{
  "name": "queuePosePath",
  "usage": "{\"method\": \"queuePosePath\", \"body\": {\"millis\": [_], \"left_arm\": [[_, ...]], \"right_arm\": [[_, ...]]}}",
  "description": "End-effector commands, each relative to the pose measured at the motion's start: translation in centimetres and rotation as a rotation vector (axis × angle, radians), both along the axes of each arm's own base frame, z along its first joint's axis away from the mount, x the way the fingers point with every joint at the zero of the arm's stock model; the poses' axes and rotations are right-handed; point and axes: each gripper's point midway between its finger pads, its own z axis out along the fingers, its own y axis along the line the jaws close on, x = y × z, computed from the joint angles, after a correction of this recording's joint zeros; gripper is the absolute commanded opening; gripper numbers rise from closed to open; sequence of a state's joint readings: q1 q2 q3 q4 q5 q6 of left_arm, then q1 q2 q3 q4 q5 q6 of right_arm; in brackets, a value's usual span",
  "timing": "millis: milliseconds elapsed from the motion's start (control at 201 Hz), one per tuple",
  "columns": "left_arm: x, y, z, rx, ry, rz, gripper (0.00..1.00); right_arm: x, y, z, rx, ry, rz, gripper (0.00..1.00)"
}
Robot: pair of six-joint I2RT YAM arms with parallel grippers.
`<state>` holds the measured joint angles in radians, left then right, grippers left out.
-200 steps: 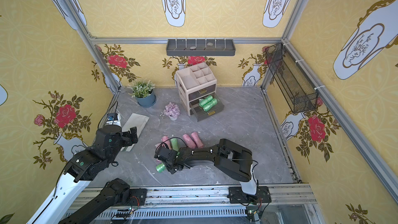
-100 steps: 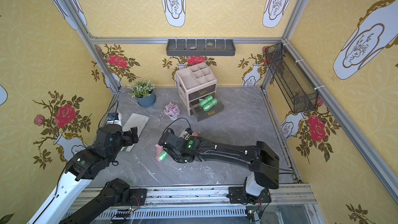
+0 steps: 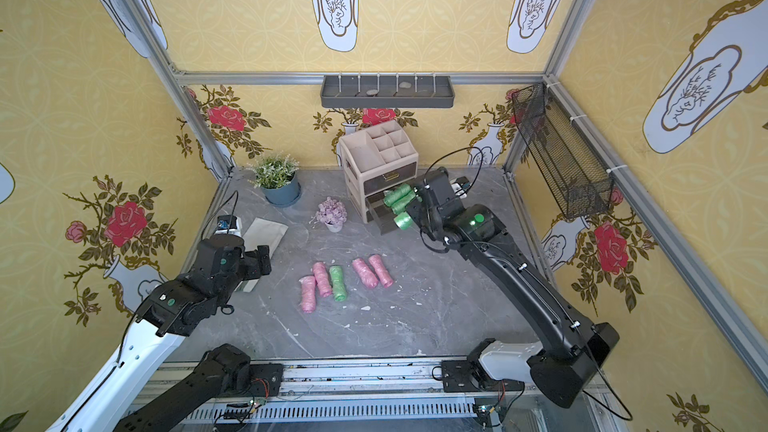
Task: Sort the rolls of trash bags by color and place them into the drawer
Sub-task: Place the roll of trash bags in the drawer.
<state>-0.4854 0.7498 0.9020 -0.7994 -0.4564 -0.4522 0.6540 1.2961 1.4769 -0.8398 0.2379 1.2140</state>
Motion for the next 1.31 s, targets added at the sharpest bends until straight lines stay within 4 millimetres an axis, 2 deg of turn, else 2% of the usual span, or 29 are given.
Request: {"method": "queuePosePath", "body": {"millis": [0,274,642,846,1304], "left_arm": [[0.5,-0.5,0.0,-0.010,-0.008,-0.018,0.88],[0.7,-1.0,-0.6,-0.014,0.024,-0.044,0.87],[0.9,-1.2,-0.8,-0.031,0.032,-0.052,0.88],[1.0,-1.3,-1.0,-0.039,0.040,-0.057,0.87],[1.1,-1.5,-1.1,-0.039,0.044,-0.063,0.87]], "right_arm": [[1.1,0.2,-0.9,0.010,0.065,0.115,0.23],[6.3,0.5,-3.6,0.029,0.191,0.181,0.25],[11.4,1.0,-6.8,0.005,0.274,0.195,0.25],[13.1,1.4,-8.4,-0.006,0.310,0.194,0.26],[14.0,1.3,-12.1,-0.040,0.389,0.197,0.27]]}}
